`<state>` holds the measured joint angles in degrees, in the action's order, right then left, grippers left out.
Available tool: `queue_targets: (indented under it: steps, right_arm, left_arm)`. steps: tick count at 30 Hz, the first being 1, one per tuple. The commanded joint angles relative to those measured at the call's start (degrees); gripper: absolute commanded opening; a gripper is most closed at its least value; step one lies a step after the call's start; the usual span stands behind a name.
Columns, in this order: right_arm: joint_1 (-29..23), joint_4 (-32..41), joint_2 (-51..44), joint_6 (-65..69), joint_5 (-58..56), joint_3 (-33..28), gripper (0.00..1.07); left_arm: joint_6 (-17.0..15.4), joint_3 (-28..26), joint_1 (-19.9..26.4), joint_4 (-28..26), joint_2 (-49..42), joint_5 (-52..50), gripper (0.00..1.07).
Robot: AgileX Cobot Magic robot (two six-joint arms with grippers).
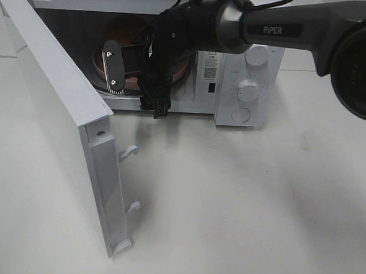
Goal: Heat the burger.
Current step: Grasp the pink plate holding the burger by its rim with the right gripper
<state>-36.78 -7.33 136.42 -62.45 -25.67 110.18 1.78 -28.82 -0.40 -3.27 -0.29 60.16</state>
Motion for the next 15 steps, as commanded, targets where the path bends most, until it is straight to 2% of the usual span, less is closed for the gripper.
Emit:
queue_targets:
  steps: [1, 5, 9, 12, 13, 14, 15]
  right_arm:
    - [0.57, -0.29, 0.97, 0.57, -0.63, 1.83, 0.80]
    - [1.26, -0.29, 2.86, 1.60, -1.32, 4.53, 0.79]
    - [1.72, -0.29, 3.50, 1.60, -1.32, 4.81, 0.77]
    - [1.95, -0.06, 3.84, 1.60, -1.60, 4.81, 0.71]
    - [1.95, -0.06, 4.01, 1.60, -1.49, 4.81, 0.64]
    - [1.95, -0.06, 4.01, 1.60, -1.49, 4.81, 0.64]
    - [1.95, -0.06, 4.01, 1.55, -1.43, 4.81, 0.55]
  left_arm:
    - [-0.40, 0.23, 0.06, -0.34, -1.15, -0.80, 1.00]
    - [-0.40, 0.23, 0.06, -0.34, -1.15, -0.80, 1.00]
    - [-0.40, 0.23, 0.06, -0.34, -1.15, -0.80, 1.00]
    - [-0.40, 0.23, 0.06, -0.34, -1.15, -0.80, 1.00]
    - [-0.40, 0.23, 0.06, -0.34, -1.15, -0.80, 1.00]
    - [-0.40, 0.23, 0.06, -0.34, -1.15, -0.80, 1.00]
    - [-0.40, 0.23, 0.06, -0.34, -1.15, -0.80, 1.00]
